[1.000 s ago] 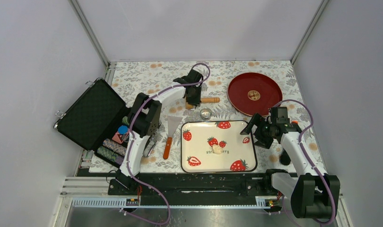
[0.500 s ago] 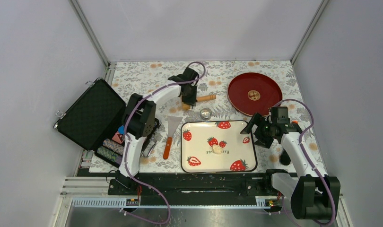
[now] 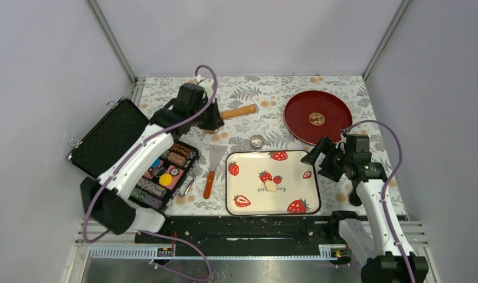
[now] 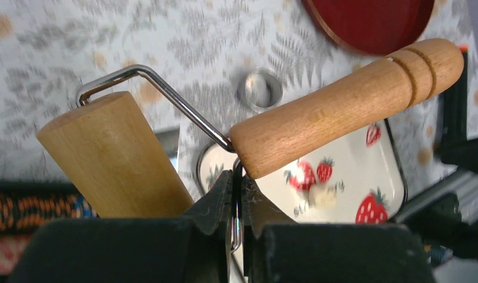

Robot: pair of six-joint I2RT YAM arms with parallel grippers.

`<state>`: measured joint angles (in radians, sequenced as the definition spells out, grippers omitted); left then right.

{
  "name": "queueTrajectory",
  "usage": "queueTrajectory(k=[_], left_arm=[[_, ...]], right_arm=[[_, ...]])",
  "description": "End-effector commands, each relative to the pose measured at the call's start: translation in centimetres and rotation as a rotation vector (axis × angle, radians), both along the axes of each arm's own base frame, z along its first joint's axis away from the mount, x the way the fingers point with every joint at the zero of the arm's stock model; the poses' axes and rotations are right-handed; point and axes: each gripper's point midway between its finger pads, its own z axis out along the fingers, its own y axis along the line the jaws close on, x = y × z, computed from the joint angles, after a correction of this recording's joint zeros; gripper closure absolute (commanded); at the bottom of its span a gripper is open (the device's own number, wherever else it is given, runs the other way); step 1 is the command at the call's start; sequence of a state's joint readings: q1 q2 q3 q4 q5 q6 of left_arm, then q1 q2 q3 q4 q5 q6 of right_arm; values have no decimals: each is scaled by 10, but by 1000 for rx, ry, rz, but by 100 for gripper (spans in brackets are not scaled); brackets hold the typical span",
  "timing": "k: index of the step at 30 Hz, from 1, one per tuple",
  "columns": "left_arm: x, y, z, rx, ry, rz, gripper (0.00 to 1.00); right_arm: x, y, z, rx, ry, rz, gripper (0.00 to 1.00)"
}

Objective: Roll out the dumpling wrappers from the dough

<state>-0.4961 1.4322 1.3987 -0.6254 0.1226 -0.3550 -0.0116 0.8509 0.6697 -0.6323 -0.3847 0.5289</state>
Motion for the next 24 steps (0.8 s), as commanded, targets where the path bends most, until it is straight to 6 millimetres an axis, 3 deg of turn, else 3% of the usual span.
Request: queueTrajectory(k=[1, 5, 12, 17, 24], left_arm=[[-45, 10, -17, -27, 27, -67, 100], [-92, 20, -31, -88, 67, -77, 100], [-154, 15, -64, -162, 178, -109, 100], [-183, 14, -85, -190, 255, -120, 100], [-202, 14, -98, -216, 296, -106, 100]], right_arm=[[-11, 16, 30, 85, -51, 53, 1], [-22, 29, 42, 164, -69, 90, 1], [-33, 51, 49, 274, -61, 139, 1], [-33, 69, 53, 341, -62, 170, 1], [-34, 113, 55, 418, -39, 258, 1]])
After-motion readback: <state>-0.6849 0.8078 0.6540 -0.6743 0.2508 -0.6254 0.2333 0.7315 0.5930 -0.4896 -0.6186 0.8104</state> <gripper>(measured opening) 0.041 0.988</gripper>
